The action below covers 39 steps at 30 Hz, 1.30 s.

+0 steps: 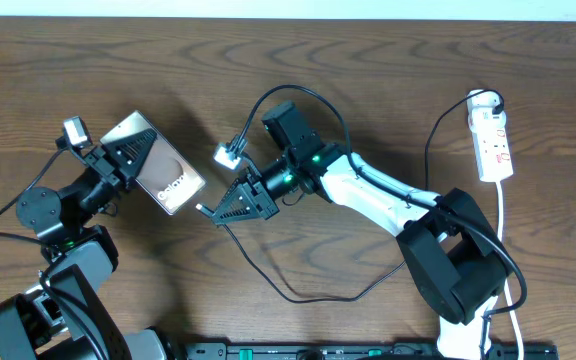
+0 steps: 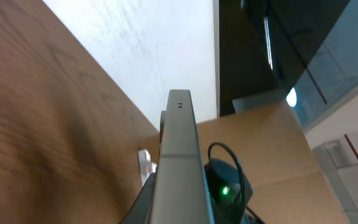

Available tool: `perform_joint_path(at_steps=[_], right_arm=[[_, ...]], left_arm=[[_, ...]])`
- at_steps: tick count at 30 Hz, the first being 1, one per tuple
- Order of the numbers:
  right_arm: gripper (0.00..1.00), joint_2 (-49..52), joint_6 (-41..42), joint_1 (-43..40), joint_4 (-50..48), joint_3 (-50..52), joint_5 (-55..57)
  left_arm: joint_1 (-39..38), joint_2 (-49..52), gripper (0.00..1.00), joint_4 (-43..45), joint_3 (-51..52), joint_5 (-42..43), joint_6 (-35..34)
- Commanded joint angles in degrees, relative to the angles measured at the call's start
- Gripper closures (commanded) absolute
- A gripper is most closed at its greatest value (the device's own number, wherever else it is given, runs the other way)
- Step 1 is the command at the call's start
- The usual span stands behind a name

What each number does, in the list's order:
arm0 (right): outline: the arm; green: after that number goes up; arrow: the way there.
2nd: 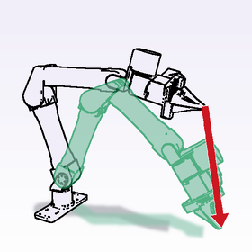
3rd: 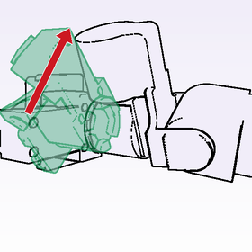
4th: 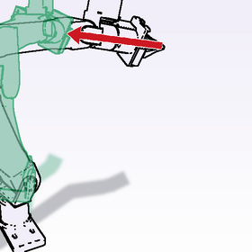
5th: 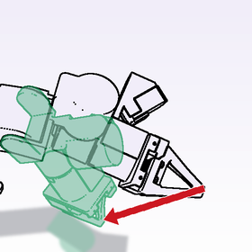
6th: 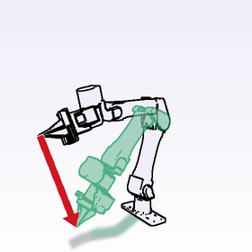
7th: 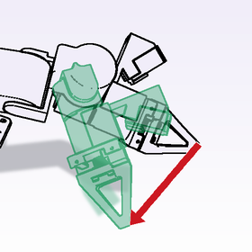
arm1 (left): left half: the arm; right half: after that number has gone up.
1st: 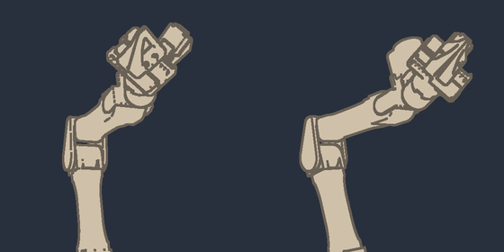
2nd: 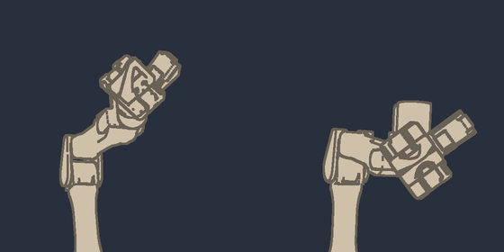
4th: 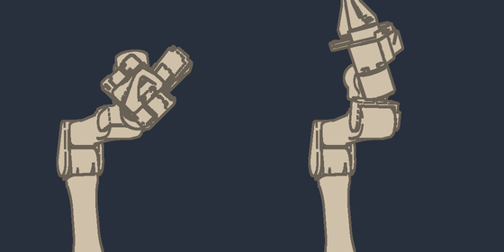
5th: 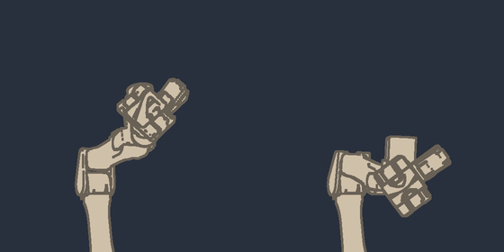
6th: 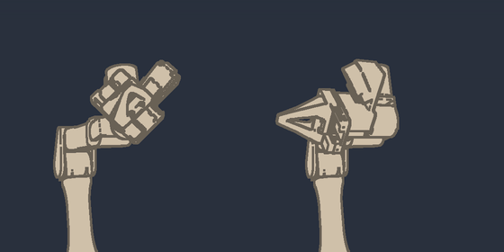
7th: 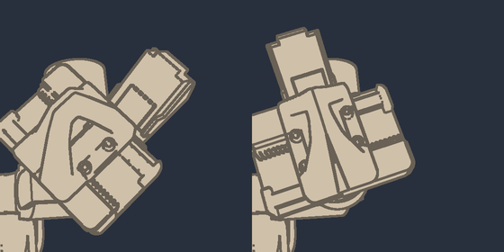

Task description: Plug charger to phone and switch on socket

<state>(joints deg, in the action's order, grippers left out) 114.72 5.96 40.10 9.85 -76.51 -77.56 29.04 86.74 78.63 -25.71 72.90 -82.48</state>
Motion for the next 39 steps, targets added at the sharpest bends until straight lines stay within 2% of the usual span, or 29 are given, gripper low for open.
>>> perform_joint_path(at_steps=[1, 14, 15, 19, 39], right_arm=[[0.99, -0.70, 0.90, 0.13, -0.48, -0.68, -1.49], [0.99, -0.70, 16.46, 0.09, -10.99, -0.68, 0.02], [0.99, -0.70, 20.09, 0.09, -11.45, -0.68, 1.14], [0.99, -0.70, 25.33, 0.20, -14.60, -0.68, 1.53], [0.99, -0.70, 25.35, 0.11, -15.89, -0.68, 1.55]], left_arm=[[-0.15, -0.66, 0.92, 0.79, 0.00, -3.91, 0.28], [-0.15, -0.66, 0.93, 0.79, -0.02, -6.43, 0.04], [-0.15, -0.66, 0.93, 0.81, -0.02, -7.48, -0.68], [-0.15, -0.66, 0.93, 3.30, -0.02, -8.00, -2.47], [-0.15, -0.66, 0.93, 4.46, -0.02, -5.31, -3.58]])
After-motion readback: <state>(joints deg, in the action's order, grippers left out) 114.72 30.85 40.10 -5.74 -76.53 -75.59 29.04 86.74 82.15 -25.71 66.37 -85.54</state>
